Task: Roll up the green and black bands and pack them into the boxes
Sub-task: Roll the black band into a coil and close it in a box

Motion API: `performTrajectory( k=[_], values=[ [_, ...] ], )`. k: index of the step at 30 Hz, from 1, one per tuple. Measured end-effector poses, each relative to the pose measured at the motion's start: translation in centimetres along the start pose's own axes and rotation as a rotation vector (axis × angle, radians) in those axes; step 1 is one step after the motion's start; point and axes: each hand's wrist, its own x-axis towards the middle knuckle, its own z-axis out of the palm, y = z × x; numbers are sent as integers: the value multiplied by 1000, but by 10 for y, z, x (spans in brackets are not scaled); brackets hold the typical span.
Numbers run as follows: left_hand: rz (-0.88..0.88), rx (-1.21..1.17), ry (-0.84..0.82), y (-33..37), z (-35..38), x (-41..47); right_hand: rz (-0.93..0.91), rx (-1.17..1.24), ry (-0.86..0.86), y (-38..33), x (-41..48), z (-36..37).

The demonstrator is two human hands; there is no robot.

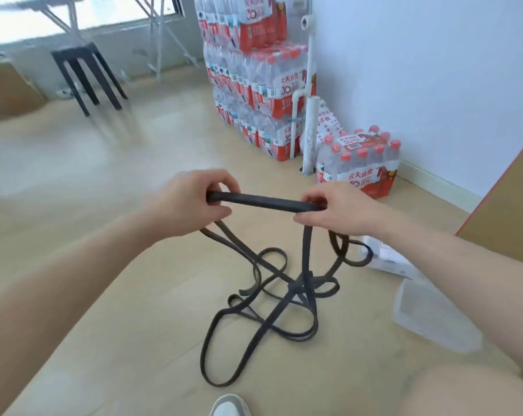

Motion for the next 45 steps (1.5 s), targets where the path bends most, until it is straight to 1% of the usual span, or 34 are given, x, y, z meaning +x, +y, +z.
performTrajectory(
  k=[2,4,5,6,7,10,11,13,15,17,19,20,21,22,24,26,27,28,30,32,33,35,36,37,39,42,45],
  values=[
    [-2,5,213,9,-41,-16,-78,-50,107,-41,-7,-38],
    [-28,-91,410,15,-78,-34,-141,-26,209,-78,-19,-69],
    [-40,-141,472,17,-95,-44,-160,18,242,-95,-26,-81],
    [-55,-175,490,16,-108,-53,-169,73,264,-110,-32,-92],
    [-76,-192,462,15,-118,-62,-169,132,280,-122,-38,-101],
    [-192,-249,265,6,-122,-83,-148,309,292,-139,-48,-119],
    [-245,-298,232,0,-117,-88,-128,339,293,-140,-49,-121],
    [-347,-430,173,-11,-103,-91,-49,321,275,-131,-44,-115],
    [-418,-548,131,-18,-89,-92,51,276,201,-114,-36,-94],
    [-429,-757,142,-13,-83,-87,140,207,94,-97,-27,-72],
    [-450,-1019,175,-5,-82,-81,188,-101,-74,-91,-20,-55],
    [-461,-1142,191,1,-81,-79,181,-230,-130,-96,-18,-51],
    [-465,-1259,199,6,-80,-75,157,-242,-167,-106,-16,-47],
    [-465,-1372,207,12,-78,-71,123,-158,-212,-119,-17,-43],
    [-445,-1559,278,21,-73,-65,45,82,-392,-148,-21,-29],
    [-399,-1693,421,23,-74,-59,-32,158,-565,-168,-25,-10],
    [-376,-1751,495,22,-77,-57,-68,160,-608,-172,-26,0],
    [-355,-1800,566,20,-81,-56,-89,167,-617,-176,-27,10],
    [-329,-1864,699,15,-87,-57,-84,238,-544,-177,-25,25],
    [-331,-1891,787,11,-87,-58,-6,322,-368,-179,-19,35],
    [-339,-1896,809,10,-86,-59,22,331,-262,-180,-16,39],
    [-345,-1909,818,11,-85,-60,14,288,-58,-183,-8,47],
    [-341,-1912,814,12,-85,-61,-6,302,0,-185,-5,51],
    [-336,-1908,807,13,-86,-62,-23,358,15,-188,-2,54],
    [-322,-1899,796,14,-87,-62,-41,520,-28,-194,1,58],
    [-315,-1925,816,9,-89,-64,-4,719,-153,-201,1,57],
    [-326,-1950,864,1,-91,-65,-36,836,-317,-201,0,56]
  ],
)
